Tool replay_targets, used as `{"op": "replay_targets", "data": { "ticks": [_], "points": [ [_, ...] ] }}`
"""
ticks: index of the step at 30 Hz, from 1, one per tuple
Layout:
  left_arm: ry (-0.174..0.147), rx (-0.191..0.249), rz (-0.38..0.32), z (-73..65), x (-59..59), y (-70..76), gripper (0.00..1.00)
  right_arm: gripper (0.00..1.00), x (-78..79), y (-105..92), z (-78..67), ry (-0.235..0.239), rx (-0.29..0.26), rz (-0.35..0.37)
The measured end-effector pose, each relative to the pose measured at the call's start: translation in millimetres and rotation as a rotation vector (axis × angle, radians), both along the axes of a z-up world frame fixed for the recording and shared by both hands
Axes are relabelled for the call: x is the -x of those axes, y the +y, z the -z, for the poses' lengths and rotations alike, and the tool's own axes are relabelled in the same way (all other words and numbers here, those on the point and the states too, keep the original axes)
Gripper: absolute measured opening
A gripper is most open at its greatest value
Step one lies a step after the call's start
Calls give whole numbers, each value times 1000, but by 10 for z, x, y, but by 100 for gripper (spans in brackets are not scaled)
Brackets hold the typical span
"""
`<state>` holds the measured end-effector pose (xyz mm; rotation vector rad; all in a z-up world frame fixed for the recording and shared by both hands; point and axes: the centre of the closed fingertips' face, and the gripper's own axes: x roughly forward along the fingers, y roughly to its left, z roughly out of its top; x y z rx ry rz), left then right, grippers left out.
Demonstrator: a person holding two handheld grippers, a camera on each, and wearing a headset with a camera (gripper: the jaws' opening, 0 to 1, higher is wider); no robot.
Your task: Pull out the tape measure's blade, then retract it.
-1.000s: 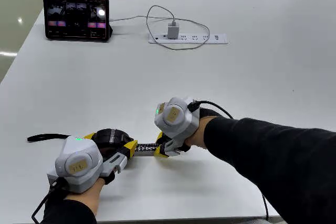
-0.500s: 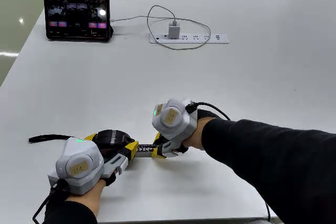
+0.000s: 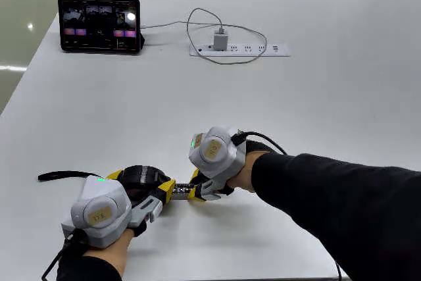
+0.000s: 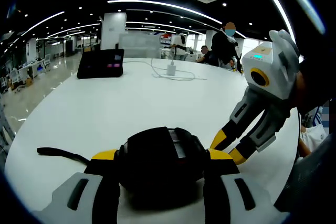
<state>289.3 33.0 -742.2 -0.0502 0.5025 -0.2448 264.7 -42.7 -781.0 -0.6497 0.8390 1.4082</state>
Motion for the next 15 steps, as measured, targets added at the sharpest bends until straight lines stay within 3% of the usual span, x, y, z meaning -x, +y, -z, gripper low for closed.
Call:
{"op": "replay_targets", "data": {
  "ticks": [15],
  "points": [
    [0,1,-1,-1,-3,1,60,11,-2,77,-4,11,-21,12]
  ]
}}
